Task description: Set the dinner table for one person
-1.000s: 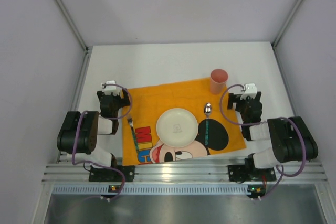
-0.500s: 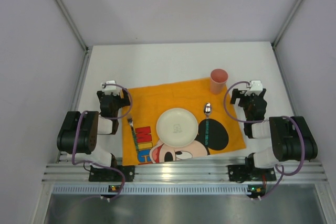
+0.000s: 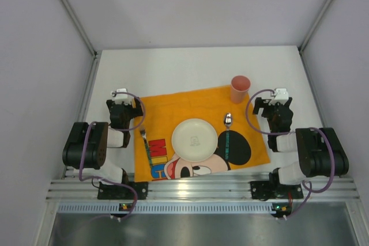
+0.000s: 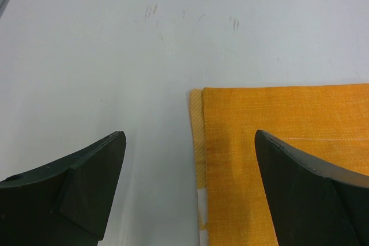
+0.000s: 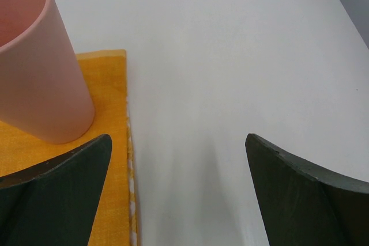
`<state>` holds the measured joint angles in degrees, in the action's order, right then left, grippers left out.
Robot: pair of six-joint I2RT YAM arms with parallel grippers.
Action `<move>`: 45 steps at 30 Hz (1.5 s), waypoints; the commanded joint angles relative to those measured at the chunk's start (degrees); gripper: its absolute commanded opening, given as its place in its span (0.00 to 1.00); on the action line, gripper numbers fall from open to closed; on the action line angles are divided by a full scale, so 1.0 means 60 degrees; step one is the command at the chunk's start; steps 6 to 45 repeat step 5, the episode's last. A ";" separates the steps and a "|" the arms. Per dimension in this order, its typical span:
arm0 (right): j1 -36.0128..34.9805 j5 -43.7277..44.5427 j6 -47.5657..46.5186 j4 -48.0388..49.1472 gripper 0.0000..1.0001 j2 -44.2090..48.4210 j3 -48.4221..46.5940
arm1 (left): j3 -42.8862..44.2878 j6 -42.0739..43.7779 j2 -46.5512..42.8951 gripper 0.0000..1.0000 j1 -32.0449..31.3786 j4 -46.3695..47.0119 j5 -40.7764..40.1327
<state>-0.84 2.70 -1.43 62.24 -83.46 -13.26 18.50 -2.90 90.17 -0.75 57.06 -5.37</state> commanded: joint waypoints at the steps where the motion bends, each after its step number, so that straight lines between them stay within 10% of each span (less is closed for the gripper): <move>1: 0.0067 -0.0128 0.0063 0.0628 1.00 0.0053 -0.0281 | -0.0081 -0.0074 -0.0058 0.98 0.0008 0.0905 0.0118; 45: 0.0067 -0.0113 0.0063 0.0643 1.00 0.0067 -0.0266 | -0.0081 -0.0074 -0.0058 0.99 0.0008 0.0905 0.0103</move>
